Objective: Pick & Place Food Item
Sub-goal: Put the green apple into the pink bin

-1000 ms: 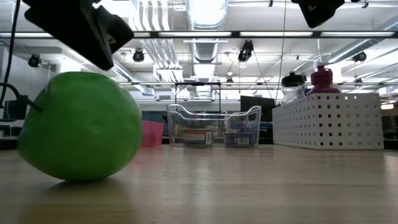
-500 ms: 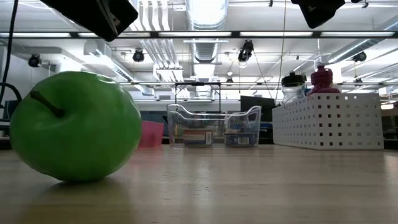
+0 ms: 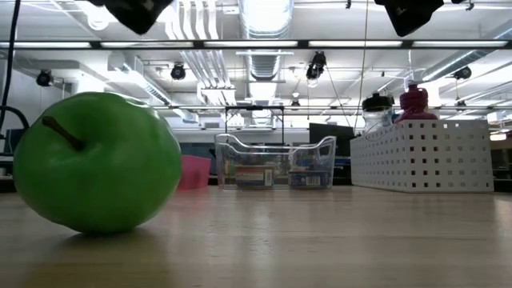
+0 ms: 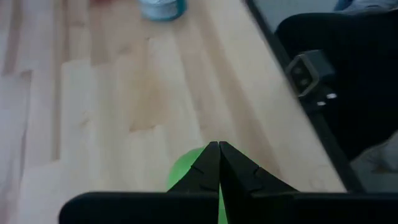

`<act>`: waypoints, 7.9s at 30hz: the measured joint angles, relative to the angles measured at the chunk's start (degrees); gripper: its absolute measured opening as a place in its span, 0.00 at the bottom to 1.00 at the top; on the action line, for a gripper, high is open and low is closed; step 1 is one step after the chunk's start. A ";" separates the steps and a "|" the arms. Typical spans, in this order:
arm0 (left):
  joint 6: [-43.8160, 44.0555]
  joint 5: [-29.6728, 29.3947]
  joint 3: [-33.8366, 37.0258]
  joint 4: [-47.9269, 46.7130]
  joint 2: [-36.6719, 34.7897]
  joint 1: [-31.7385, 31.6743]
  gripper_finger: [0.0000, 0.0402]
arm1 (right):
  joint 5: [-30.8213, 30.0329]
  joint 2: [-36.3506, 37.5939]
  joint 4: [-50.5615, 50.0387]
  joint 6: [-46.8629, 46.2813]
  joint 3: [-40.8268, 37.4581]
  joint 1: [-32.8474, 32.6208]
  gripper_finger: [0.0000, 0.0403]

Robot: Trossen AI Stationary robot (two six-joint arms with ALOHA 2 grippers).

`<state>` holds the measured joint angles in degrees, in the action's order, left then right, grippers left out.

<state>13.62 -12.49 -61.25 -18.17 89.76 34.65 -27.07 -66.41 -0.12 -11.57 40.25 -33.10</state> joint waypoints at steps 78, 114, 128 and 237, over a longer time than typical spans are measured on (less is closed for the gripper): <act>-0.71 -5.18 8.46 13.00 8.23 0.59 0.33 | 0.02 0.00 0.44 0.02 0.00 0.02 0.02; 4.90 -14.59 11.08 12.60 8.28 -1.00 0.22 | 0.03 0.00 0.42 0.02 0.00 0.02 0.02; 4.90 -14.58 11.06 12.36 8.28 -1.00 0.04 | 0.02 0.00 0.44 0.02 0.00 0.02 0.02; -4.41 3.74 -0.17 -26.39 -15.74 -35.95 0.00 | 0.02 -0.02 0.43 5.80 0.02 0.02 0.02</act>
<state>9.21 -8.75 -61.43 -44.56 74.02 -1.30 -27.05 -66.43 0.31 -5.78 40.27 -33.09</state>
